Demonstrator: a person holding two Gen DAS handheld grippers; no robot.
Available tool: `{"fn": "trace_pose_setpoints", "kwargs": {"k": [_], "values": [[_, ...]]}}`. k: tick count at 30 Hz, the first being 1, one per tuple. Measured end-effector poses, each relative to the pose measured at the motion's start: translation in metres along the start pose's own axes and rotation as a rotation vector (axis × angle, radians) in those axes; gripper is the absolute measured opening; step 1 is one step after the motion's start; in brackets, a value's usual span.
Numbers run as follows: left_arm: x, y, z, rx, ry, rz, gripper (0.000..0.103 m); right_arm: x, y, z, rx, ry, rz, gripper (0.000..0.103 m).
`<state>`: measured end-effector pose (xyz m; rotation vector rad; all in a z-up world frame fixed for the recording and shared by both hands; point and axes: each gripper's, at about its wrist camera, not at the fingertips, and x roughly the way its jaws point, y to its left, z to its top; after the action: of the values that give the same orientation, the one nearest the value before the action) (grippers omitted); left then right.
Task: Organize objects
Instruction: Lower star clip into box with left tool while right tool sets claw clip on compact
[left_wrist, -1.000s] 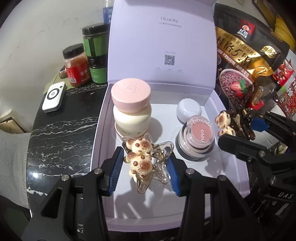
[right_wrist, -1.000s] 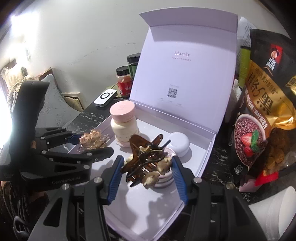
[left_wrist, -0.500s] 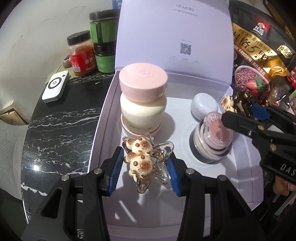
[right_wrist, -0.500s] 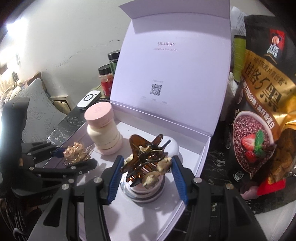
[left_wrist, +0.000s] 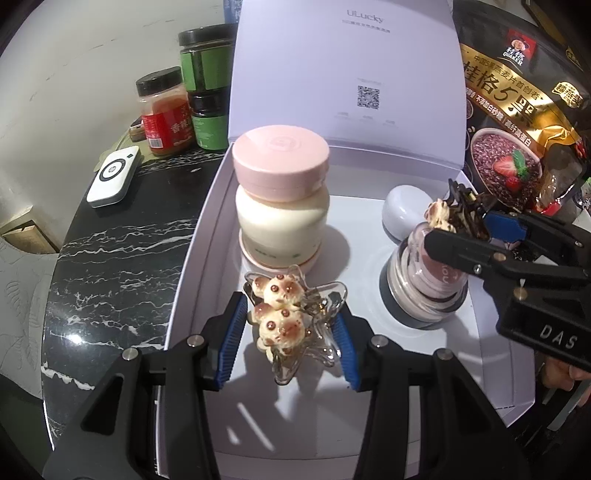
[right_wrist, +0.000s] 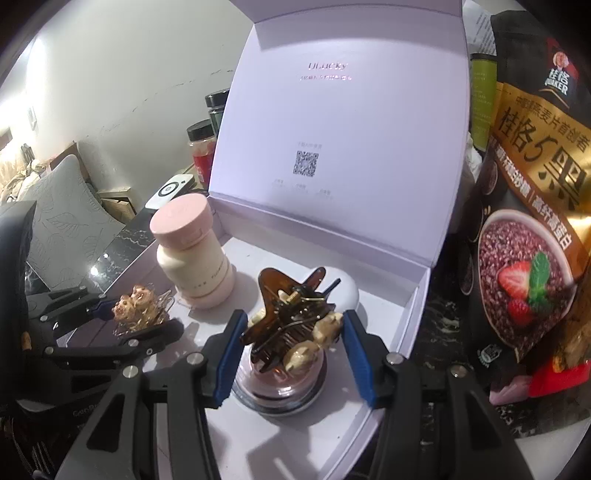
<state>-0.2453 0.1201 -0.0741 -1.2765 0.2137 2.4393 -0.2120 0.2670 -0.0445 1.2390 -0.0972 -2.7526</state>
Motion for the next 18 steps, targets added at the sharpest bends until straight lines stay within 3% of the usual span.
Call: {"fn": "trace_pose_setpoints", "kwargs": {"k": [18], "values": [[0.0002,-0.0007,0.0038,0.003,-0.008,0.001,0.045,-0.0014,0.0090,-0.0078,-0.032,-0.018,0.010,0.054]]}}
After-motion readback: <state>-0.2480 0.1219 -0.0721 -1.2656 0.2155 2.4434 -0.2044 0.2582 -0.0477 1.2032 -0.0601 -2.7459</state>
